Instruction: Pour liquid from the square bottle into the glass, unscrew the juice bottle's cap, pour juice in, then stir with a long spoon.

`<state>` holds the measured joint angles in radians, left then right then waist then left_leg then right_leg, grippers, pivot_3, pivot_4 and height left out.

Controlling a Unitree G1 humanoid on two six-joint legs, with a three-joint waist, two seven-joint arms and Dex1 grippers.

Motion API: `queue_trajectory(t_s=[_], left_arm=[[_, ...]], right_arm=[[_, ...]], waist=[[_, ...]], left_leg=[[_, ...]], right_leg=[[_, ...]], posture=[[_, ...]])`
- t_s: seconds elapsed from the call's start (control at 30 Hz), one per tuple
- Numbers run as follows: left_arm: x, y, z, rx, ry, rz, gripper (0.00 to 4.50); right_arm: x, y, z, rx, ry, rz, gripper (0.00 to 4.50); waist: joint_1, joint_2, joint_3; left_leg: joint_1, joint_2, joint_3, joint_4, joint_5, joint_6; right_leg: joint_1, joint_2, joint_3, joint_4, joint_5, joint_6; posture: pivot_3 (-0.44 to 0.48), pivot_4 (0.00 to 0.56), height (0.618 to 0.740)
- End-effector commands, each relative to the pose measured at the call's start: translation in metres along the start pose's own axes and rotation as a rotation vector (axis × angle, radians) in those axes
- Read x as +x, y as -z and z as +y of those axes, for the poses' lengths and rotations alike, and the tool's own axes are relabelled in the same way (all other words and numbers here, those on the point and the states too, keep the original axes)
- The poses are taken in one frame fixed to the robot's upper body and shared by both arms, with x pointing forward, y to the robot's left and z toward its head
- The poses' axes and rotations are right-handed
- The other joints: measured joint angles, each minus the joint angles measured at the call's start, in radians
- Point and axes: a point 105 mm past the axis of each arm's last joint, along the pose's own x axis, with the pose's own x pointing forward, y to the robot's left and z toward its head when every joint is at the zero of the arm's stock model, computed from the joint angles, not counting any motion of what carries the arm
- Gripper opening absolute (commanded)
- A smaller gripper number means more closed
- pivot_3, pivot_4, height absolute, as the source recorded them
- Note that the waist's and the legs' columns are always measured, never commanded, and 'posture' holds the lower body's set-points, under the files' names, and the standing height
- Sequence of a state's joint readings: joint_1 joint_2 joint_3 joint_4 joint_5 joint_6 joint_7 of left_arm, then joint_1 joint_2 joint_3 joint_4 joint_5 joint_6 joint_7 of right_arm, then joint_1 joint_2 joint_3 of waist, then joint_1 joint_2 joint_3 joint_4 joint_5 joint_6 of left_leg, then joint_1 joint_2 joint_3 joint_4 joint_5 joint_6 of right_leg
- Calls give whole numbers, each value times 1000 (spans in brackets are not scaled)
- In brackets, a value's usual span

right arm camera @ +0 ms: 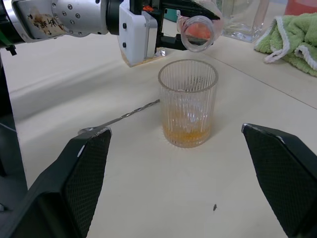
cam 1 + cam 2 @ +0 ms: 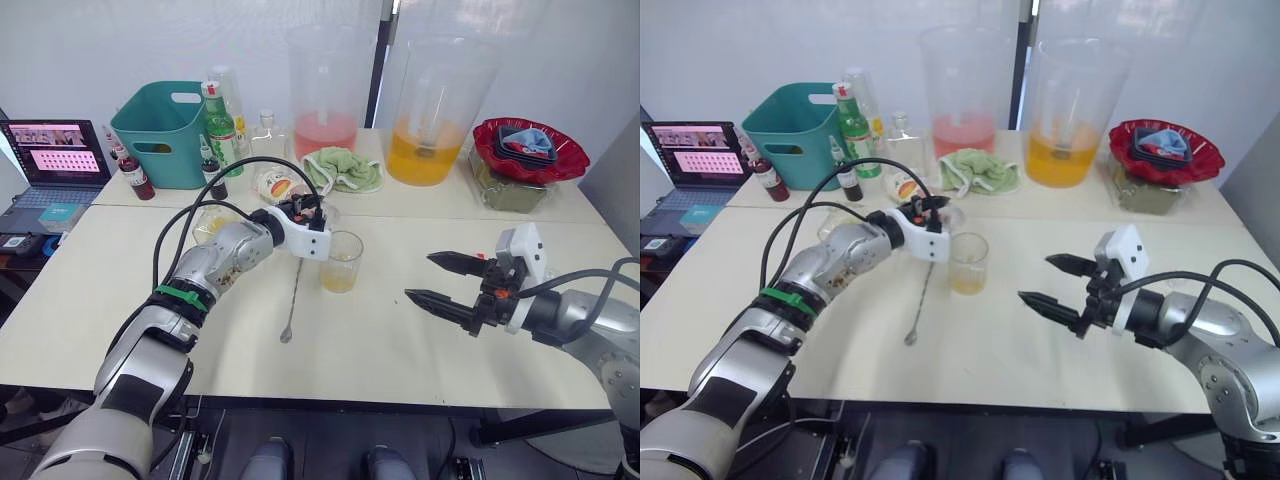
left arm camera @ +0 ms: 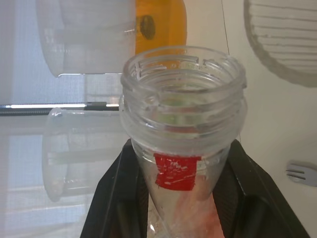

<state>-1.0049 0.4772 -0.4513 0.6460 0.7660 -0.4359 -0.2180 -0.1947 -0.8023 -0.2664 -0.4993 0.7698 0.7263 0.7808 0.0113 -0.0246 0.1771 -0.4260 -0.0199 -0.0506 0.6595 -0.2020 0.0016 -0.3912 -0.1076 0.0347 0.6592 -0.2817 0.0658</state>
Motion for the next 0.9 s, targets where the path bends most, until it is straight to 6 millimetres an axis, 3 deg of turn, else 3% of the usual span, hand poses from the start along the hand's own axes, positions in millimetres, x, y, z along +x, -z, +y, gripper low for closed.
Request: queue_trajectory(t_s=[0.03,0.57,0.9], left_arm=[[2,-4,27,63,-80,-22,1320],[0,-14,28,241,-86,-72,1320],[0,-18,28,264,-88,-90,1320]], right_arm=[[-2,-8,-3,-43,17,-29,4455],[-5,1,-23,-53,94,-35,4455],[-3,5,-28,-58,109,-37,4455]], waist=[[0,0,0],[-1,0,0],[-1,0,0]], left_leg=[[0,0,0,0,0,0],[0,0,0,0,0,0],[0,0,0,0,0,0]], right_leg=[[0,0,0,0,0,0],[0,0,0,1,0,0],[0,0,0,2,0,0]], posture=[[0,150,740],[0,150,740],[0,150,740]])
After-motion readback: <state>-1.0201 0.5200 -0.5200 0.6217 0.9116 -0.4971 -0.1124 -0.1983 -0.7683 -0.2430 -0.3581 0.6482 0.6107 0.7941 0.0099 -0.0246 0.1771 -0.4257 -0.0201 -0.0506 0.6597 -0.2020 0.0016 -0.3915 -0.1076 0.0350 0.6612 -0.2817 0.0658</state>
